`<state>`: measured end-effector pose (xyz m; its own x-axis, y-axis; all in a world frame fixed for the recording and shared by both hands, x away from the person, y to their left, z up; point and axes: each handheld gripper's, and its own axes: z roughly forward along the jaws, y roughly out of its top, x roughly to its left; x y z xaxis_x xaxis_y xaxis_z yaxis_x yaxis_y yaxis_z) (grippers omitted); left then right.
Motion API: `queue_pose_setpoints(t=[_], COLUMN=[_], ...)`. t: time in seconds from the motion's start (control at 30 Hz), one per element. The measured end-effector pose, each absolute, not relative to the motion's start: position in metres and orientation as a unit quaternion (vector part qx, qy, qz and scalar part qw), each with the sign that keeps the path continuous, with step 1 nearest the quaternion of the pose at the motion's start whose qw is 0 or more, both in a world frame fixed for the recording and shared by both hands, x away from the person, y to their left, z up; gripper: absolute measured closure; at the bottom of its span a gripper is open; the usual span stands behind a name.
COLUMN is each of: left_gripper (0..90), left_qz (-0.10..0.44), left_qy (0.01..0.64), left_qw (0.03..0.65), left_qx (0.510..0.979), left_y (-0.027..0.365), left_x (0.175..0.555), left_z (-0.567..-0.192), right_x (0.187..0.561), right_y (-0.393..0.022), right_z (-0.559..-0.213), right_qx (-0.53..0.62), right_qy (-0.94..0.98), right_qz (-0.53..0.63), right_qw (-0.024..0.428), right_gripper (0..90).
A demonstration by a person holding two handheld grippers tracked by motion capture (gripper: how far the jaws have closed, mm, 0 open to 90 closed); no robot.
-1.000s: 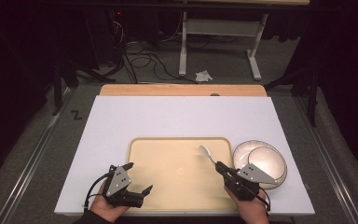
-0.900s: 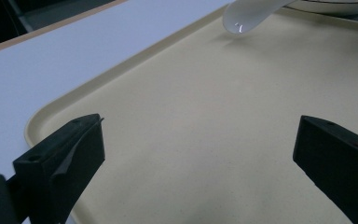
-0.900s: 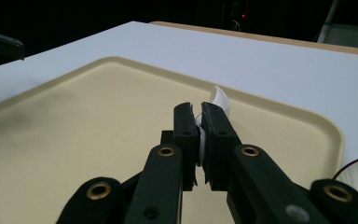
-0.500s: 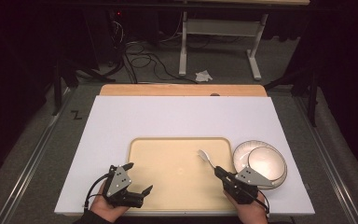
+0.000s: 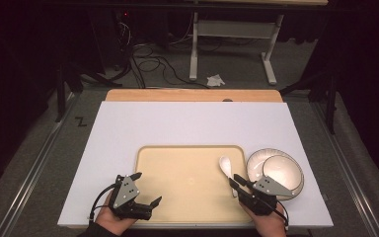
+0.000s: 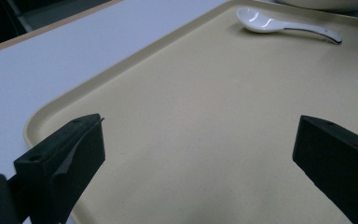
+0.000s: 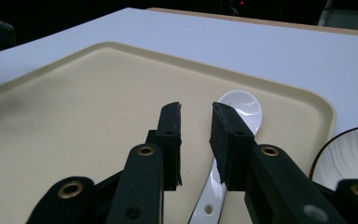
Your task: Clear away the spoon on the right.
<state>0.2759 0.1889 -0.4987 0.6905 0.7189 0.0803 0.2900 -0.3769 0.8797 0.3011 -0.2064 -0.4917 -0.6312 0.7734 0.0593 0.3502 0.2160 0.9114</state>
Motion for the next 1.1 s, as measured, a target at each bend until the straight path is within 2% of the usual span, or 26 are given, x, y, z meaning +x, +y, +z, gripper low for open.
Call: queue_pose_setpoints(t=[0.2, 0.27, 0.33, 0.53, 0.73, 1.1], left_gripper=[2.9, 2.9, 2.9, 2.9, 3.1, 3.4], left_qz=[0.234, 0.235, 0.234, 0.236, 0.233, 0.235], left_qy=[0.317, 0.317, 0.317, 0.316, 0.317, 0.313], left_qw=[0.459, 0.458, 0.457, 0.459, 0.464, 0.464], left_qx=[0.796, 0.796, 0.798, 0.796, 0.794, 0.794], left_y=[0.188, 0.188, 0.188, 0.188, 0.191, 0.19], left_x=[0.276, 0.276, 0.276, 0.275, 0.276, 0.275], left_z=[-0.499, -0.499, -0.499, -0.498, -0.498, -0.497], right_x=[0.301, 0.301, 0.304, 0.335, 0.373, 0.39], right_y=[-0.205, -0.203, -0.198, -0.167, -0.139, -0.139], right_z=[-0.491, -0.491, -0.491, -0.482, -0.49, -0.501], right_qx=[0.375, 0.379, 0.39, 0.397, 0.402, 0.421], right_qy=[0.752, 0.753, 0.753, 0.779, 0.812, 0.824], right_qz=[0.498, 0.496, 0.487, 0.434, 0.371, 0.324], right_qw=[0.213, 0.208, 0.209, 0.216, 0.203, 0.197], right_gripper=[77.8, 81.7, 90.0, 90.0, 90.0, 90.0])
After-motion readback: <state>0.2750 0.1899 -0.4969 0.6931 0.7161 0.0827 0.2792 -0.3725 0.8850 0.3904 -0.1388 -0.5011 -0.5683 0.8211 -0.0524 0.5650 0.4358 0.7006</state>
